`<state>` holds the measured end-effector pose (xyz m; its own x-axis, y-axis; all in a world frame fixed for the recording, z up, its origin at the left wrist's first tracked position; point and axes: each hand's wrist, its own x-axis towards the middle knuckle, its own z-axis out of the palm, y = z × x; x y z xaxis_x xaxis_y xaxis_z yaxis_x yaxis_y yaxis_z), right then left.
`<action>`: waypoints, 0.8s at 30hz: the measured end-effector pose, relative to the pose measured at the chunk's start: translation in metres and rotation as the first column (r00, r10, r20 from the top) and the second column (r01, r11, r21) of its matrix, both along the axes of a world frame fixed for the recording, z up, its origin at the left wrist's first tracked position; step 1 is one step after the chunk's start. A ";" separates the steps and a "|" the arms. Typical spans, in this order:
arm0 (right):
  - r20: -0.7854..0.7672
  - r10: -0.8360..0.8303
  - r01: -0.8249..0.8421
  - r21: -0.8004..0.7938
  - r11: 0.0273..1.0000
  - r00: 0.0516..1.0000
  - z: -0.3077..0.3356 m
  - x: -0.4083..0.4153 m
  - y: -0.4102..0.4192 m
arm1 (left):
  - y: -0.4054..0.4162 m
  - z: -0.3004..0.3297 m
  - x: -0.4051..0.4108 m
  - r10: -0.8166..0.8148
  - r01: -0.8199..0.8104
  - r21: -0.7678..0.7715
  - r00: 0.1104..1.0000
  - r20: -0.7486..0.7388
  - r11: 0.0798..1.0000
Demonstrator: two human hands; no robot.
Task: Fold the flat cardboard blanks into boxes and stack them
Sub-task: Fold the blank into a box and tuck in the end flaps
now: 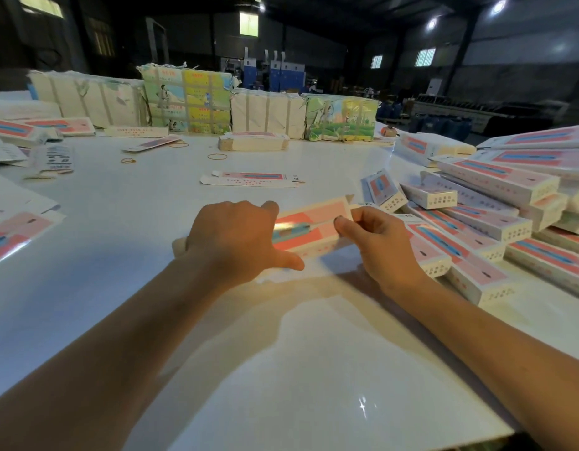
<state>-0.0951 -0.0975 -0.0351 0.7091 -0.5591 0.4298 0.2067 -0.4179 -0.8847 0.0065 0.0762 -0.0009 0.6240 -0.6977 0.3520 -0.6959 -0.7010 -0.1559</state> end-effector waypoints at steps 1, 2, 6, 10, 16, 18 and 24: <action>0.004 0.004 -0.004 -0.006 1.000 1.000 0.000 0.000 -0.001 | 0.000 0.000 0.001 0.006 -0.006 0.000 1.000 0.003 1.000; 0.003 0.009 -0.009 -0.014 1.000 1.000 0.000 0.000 -0.001 | 0.001 -0.002 0.001 0.008 -0.008 -0.004 1.000 0.000 1.000; -0.068 0.060 -0.065 -0.081 0.995 0.996 -0.001 -0.002 0.003 | -0.003 -0.015 -0.005 -0.056 0.044 -0.096 0.991 -0.126 0.994; -0.093 -0.024 0.000 -0.254 0.967 0.995 -0.002 -0.001 0.008 | -0.011 -0.017 -0.009 -0.055 0.039 -0.141 0.993 -0.109 0.989; -0.139 -0.244 0.185 -0.344 0.921 0.960 0.003 0.000 0.003 | -0.011 -0.013 -0.008 0.051 -0.083 -0.150 0.977 -0.206 0.985; -0.163 -0.208 0.151 -0.306 0.940 0.964 0.002 -0.001 0.005 | -0.011 -0.013 -0.009 0.063 -0.095 -0.142 0.974 -0.216 0.985; -0.102 -0.118 0.091 -0.237 0.967 0.988 0.003 -0.003 0.013 | -0.012 -0.013 -0.011 0.091 -0.133 -0.167 0.968 -0.235 0.977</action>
<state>-0.0980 -0.0850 -0.0320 0.7041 -0.5276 0.4752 0.0540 -0.6275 -0.7767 -0.0040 0.0640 -0.0136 0.7718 -0.5570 0.3067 -0.6139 -0.7784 0.1312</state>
